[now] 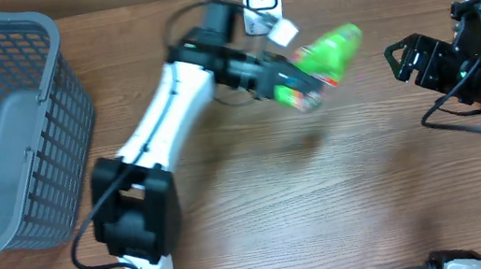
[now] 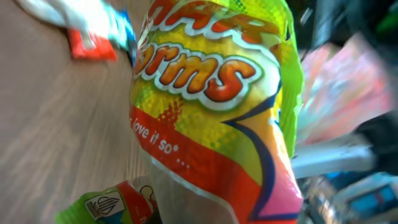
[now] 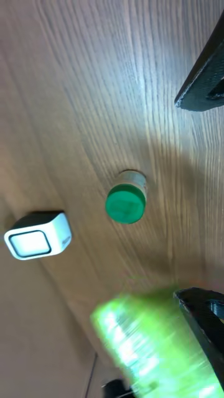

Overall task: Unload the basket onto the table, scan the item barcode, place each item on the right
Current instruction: 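Lift the gummy bag and swing it toward the scanner with the left gripper, then set the gummy bag down in front of the jar and open the left gripper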

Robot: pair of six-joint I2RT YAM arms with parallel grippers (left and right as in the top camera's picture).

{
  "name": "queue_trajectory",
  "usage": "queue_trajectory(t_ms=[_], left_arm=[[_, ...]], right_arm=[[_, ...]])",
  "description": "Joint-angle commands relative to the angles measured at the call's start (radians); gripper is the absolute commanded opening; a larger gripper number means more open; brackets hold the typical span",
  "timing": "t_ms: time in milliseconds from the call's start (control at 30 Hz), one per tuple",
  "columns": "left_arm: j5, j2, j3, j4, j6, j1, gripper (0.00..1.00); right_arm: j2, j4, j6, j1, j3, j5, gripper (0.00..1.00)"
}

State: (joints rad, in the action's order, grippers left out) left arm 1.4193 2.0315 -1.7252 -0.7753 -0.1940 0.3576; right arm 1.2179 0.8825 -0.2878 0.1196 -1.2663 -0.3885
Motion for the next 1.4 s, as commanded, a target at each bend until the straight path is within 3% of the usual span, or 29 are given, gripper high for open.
queue_trajectory(t_ms=[0,267,533,767,867,933,1133,1367], left_arm=[[0.163,-0.001,-0.026,-0.022,-0.031,-0.059,0.04],[0.163,-0.001,-0.025,-0.037,-0.002,-0.116,0.04],[0.162,-0.001,-0.025,0.055,0.485,-0.156,0.04],[0.162,-0.001,-0.025,0.051,0.682,-0.194,0.04],[0.15,-0.001,-0.024,0.046,0.662,-0.202,0.04],[0.103,-0.001,-0.021,0.013,0.554,-0.201,0.04],[-0.178,-0.001,0.012,-0.277,0.425,-0.193,0.04],[-0.29,-0.001,0.132,-0.38,0.4,-0.195,0.04]], right_arm=[[-0.051,-0.008,0.005,0.0,0.003,0.014,0.91],[-0.094,-0.01,0.035,0.0,0.003,0.014,0.92],[-0.094,-0.011,0.034,0.0,0.003,0.014,0.92],[-0.094,0.02,0.034,-0.001,0.003,0.01,0.93],[-0.094,0.044,0.034,-0.001,0.003,0.01,0.93],[-0.094,0.055,0.034,-0.001,0.003,0.01,0.93],[-0.094,0.071,0.034,-0.001,0.003,0.009,0.93],[-0.094,0.072,0.034,-0.001,0.003,0.002,0.93]])
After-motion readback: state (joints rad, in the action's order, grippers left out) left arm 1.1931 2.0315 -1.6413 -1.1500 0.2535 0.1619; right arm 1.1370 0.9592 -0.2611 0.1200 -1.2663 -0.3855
